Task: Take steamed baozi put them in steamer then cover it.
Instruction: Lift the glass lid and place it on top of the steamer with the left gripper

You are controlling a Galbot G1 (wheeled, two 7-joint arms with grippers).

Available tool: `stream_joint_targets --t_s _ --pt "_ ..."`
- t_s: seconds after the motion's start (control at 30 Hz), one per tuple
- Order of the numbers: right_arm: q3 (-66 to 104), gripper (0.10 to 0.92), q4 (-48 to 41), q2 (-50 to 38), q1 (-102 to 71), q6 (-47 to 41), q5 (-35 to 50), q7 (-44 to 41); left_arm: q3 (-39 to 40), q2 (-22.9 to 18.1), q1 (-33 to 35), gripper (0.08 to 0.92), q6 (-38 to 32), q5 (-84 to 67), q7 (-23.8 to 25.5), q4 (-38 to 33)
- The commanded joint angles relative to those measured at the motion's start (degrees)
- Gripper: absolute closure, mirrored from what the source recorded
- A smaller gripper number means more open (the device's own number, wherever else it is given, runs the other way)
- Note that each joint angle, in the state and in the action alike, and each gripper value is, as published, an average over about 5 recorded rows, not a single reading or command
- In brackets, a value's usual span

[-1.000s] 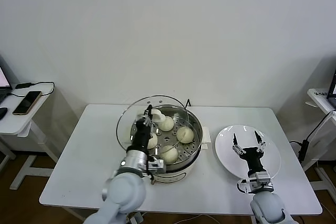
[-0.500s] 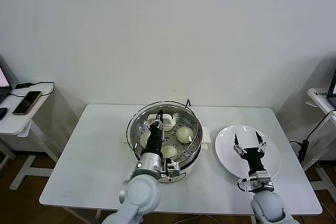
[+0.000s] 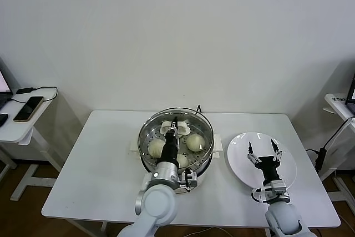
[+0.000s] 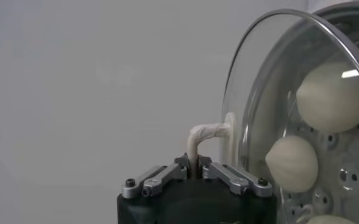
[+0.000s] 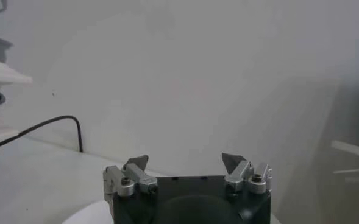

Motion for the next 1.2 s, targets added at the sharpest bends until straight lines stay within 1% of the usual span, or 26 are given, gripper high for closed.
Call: stream_joint_targets --t_s 0.03,0.33,1.2 --pt "0.05 0.203 -0.09 0.01 0.09 -0.07 0.02 0.01 0.41 -0.92 0.03 0.813 -0.16 2.60 0.22 1.60" --pt "-0.09 0.203 -0.28 0.00 0.35 -0.08 0.23 0.04 0.50 -1.54 0.14 0.813 -0.50 3.02 -0.06 2.21" --pt "-0.22 0.203 -0.20 0.03 0.65 -0.02 0.67 0.05 0.10 -1.06 0.13 0.813 -1.90 4.93 0.96 3.25"
